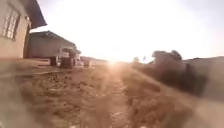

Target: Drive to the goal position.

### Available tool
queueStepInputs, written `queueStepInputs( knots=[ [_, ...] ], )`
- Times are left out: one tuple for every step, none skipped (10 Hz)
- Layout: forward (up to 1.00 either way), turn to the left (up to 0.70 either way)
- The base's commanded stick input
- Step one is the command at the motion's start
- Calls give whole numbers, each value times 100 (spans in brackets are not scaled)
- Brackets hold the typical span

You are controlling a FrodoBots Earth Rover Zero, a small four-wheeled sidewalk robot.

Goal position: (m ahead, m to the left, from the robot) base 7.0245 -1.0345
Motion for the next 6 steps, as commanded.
queueStepInputs(
  knots=[
    [70, 0],
    [70, 0],
    [70, 0],
    [70, 0],
    [70, 0],
    [70, 0]
  ],
)
